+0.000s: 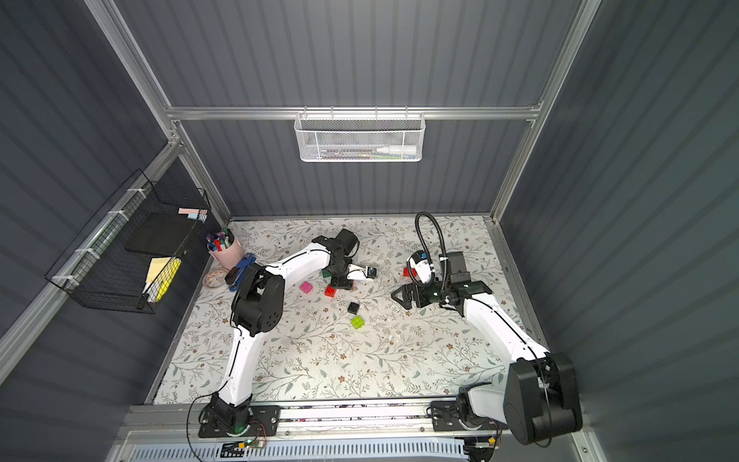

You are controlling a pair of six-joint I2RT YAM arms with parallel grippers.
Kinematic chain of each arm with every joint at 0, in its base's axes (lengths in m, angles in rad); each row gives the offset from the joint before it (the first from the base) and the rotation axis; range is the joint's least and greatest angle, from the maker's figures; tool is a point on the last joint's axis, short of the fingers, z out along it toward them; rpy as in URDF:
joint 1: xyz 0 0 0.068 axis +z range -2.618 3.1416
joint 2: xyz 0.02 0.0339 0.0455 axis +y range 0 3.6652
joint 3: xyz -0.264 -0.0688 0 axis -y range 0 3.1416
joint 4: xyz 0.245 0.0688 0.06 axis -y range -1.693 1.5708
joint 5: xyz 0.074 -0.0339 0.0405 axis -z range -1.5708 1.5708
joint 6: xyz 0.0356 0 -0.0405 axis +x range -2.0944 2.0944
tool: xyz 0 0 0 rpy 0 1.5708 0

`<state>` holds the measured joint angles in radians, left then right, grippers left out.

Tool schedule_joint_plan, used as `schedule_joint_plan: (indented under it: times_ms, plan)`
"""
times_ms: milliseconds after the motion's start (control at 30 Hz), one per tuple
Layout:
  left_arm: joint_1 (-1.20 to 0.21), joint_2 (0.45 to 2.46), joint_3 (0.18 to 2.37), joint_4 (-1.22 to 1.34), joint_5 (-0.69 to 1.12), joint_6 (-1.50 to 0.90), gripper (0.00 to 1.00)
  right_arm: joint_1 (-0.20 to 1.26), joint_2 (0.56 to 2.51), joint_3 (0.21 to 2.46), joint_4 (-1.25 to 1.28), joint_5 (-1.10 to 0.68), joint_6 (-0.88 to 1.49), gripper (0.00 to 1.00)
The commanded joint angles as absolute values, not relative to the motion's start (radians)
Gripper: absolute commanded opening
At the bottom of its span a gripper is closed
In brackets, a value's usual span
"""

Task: Assemble the letter s with lego
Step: Adjust the lego brick at the center of the board.

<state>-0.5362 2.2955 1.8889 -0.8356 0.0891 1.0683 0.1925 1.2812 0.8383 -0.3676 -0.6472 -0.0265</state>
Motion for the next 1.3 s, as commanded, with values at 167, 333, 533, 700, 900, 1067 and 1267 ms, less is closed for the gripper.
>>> schedule_joint_plan:
  times_ms: [167, 333, 533, 700, 900, 1067, 1267]
  plan:
    - [-0.546, 2.375, 2.017, -0.892, 0.157, 1.004, 0.4, 0.19, 1.305, 0.881, -0.339, -0.728, -0.013, 0.99]
    - [-0.548, 2.399, 2.041, -0.902, 0.135, 1.005, 0.4, 0.19, 1.337, 0.9, -0.339, -0.758, -0.008, 0.99]
    - [-0.548, 2.41, 2.056, -0.914, 0.104, 1.008, 0.4, 0.19, 1.357, 0.908, -0.337, -0.767, -0.002, 0.99]
    - [-0.548, 2.404, 2.051, -0.906, 0.115, 1.004, 0.47, 0.19, 1.361, 0.91, -0.338, -0.768, -0.002, 0.99]
    - [-0.547, 2.378, 2.051, -0.893, 0.123, 0.973, 0.62, 0.19, 1.355, 0.922, -0.36, -0.762, -0.009, 0.99]
    - [-0.551, 2.32, 2.05, -0.887, 0.095, 0.874, 0.75, 0.19, 1.338, 0.93, -0.362, -0.782, 0.005, 0.99]
    - [-0.566, 2.162, 1.942, -0.871, 0.003, 0.576, 0.92, 0.194, 1.321, 0.922, -0.33, -0.803, 0.046, 0.99]
